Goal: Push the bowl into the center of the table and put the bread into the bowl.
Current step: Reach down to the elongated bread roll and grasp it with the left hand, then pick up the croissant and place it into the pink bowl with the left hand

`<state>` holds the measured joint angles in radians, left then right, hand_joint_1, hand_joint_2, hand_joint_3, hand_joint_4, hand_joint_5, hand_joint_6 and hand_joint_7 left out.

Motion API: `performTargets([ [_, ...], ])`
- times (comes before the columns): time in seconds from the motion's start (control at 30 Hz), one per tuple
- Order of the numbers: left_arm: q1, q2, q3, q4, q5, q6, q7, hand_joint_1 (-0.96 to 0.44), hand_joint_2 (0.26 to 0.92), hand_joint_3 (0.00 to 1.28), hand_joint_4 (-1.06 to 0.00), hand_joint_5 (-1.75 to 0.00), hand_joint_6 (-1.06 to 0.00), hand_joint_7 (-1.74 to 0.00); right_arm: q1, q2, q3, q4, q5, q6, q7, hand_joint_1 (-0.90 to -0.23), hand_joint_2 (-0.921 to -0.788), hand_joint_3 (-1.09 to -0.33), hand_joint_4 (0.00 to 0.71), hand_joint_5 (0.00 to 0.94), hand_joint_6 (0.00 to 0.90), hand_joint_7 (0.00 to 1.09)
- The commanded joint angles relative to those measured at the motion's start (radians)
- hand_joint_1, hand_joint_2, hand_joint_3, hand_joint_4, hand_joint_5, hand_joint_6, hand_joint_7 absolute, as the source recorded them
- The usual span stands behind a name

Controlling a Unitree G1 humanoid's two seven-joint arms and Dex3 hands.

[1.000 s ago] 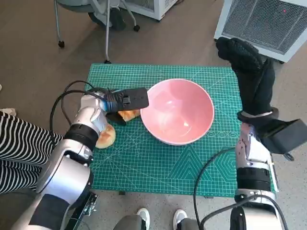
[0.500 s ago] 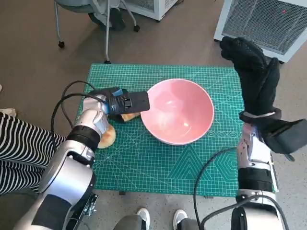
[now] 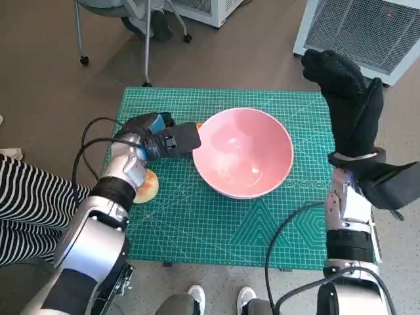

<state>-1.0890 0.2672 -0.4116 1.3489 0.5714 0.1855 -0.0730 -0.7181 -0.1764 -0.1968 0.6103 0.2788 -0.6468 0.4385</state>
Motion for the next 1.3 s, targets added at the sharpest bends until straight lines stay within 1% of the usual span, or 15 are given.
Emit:
performTargets([
  [0.03,0.038,-0.009,0.023,0.001,-0.023,-0.013,0.015,0.00,0.914,0.03,-0.82,-1.09,-0.62,-1.12,0.028,-0.003,-0.002,0.000,0.012,0.018,0.013,-0.731,-0.921,-0.677,0.170,0.001,0.023,0.53],
  [0.17,0.040,-0.006,0.034,0.002,-0.025,-0.021,0.030,0.00,0.915,0.03,-0.81,-1.10,-0.63,-1.10,0.029,-0.003,-0.003,0.000,0.013,0.018,0.015,-0.729,-0.921,-0.678,0.170,0.001,0.023,0.53],
  [0.4,0.040,-0.001,0.045,0.001,-0.033,-0.029,0.049,0.00,0.915,0.03,-0.80,-1.12,-0.64,-1.08,0.024,-0.004,-0.008,0.010,0.021,0.018,0.026,-0.726,-0.921,-0.677,0.170,0.001,0.025,0.53],
  [0.77,0.032,0.016,0.059,-0.007,-0.039,-0.046,0.063,0.00,0.914,0.02,-0.78,-1.12,-0.66,-1.07,0.027,-0.004,-0.008,0.010,0.018,0.011,0.025,-0.714,-0.921,-0.677,0.170,0.001,0.028,0.53],
  [1.23,-0.005,0.062,0.110,-0.044,-0.069,-0.068,0.096,0.00,0.915,0.02,-0.79,-1.12,-0.65,-1.07,0.027,-0.004,-0.008,0.020,0.019,0.010,0.028,-0.708,-0.921,-0.678,0.171,0.001,0.028,0.52],
  [1.3,-0.010,0.071,0.122,-0.058,-0.079,-0.076,0.107,0.00,0.911,0.02,-0.80,-1.09,-0.67,-1.07,0.027,-0.003,-0.008,0.020,0.019,0.013,0.028,-0.708,-0.921,-0.678,0.171,0.001,0.028,0.52],
])
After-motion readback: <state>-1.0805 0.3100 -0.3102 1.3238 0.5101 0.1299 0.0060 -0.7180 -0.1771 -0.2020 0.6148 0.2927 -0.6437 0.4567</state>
